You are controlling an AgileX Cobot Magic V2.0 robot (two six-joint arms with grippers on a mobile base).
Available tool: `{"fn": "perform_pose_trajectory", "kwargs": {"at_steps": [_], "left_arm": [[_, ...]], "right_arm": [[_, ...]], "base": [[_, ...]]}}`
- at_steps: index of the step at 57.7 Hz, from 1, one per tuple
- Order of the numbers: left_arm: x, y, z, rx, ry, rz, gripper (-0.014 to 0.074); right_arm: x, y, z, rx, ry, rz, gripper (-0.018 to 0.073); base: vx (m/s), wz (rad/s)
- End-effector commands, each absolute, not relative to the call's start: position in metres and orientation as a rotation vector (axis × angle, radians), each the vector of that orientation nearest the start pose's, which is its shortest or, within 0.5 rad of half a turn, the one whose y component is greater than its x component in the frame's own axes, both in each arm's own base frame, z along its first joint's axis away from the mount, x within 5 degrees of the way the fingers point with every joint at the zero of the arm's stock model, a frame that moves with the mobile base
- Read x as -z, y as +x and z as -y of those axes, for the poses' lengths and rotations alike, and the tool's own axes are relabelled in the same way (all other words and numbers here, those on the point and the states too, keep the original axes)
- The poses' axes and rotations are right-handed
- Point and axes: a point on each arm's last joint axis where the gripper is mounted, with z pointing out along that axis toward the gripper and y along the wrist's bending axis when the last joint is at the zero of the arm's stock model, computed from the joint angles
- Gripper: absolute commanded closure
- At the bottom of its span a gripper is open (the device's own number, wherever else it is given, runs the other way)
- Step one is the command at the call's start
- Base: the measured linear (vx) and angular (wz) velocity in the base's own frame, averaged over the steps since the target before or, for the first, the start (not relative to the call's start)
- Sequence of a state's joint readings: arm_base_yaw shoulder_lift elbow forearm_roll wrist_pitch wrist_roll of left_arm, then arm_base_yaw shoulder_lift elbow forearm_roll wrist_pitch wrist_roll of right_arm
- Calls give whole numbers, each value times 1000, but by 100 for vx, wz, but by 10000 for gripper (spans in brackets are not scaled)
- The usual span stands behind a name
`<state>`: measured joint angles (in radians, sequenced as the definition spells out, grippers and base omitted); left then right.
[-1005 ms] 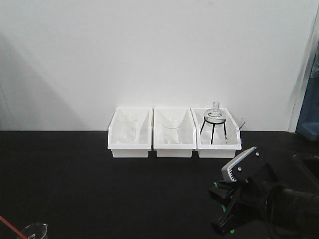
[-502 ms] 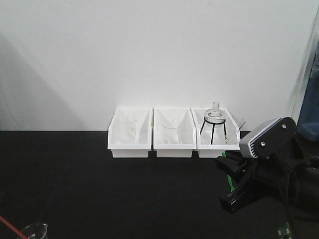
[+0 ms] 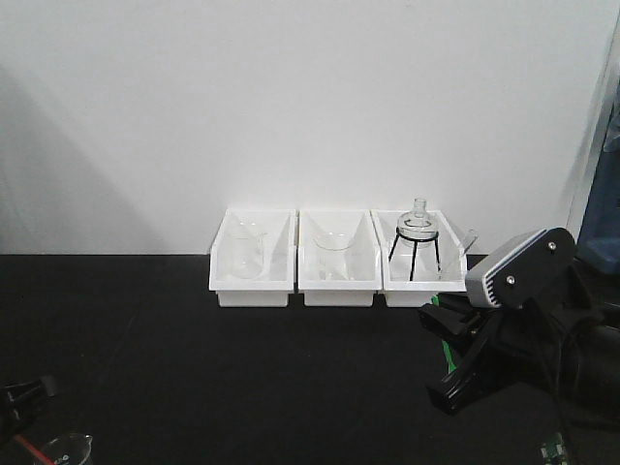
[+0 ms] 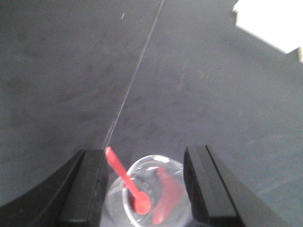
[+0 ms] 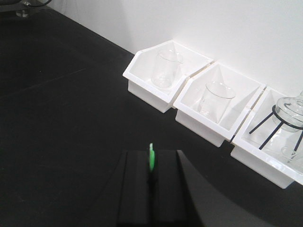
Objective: Sort red and green spoons into left cabinet
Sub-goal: 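Grasp the red spoon in the beaker with the left gripper and lift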
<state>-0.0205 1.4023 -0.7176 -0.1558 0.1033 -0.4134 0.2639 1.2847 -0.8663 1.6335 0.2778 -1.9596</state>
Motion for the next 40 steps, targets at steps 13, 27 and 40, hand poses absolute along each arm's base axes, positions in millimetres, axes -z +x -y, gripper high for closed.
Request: {"fn": "perform_pose_trajectory", "kwargs": {"at_steps": [13,27,40], "left_arm": [[-240,297,8,349,-578,-2057,114],[-224,306,8,338,-589,-2074,114],[-213,312,7,329,-594,-2081,114]], "right_arm": [[-338,264,-99,-241,-700,-1663,564],[-338,264,-99,-240,-700,-1663,564],[-338,264,-99,-233,-695,-1666,564]], "base": [[0,0],[0,0],[0,0]]}}
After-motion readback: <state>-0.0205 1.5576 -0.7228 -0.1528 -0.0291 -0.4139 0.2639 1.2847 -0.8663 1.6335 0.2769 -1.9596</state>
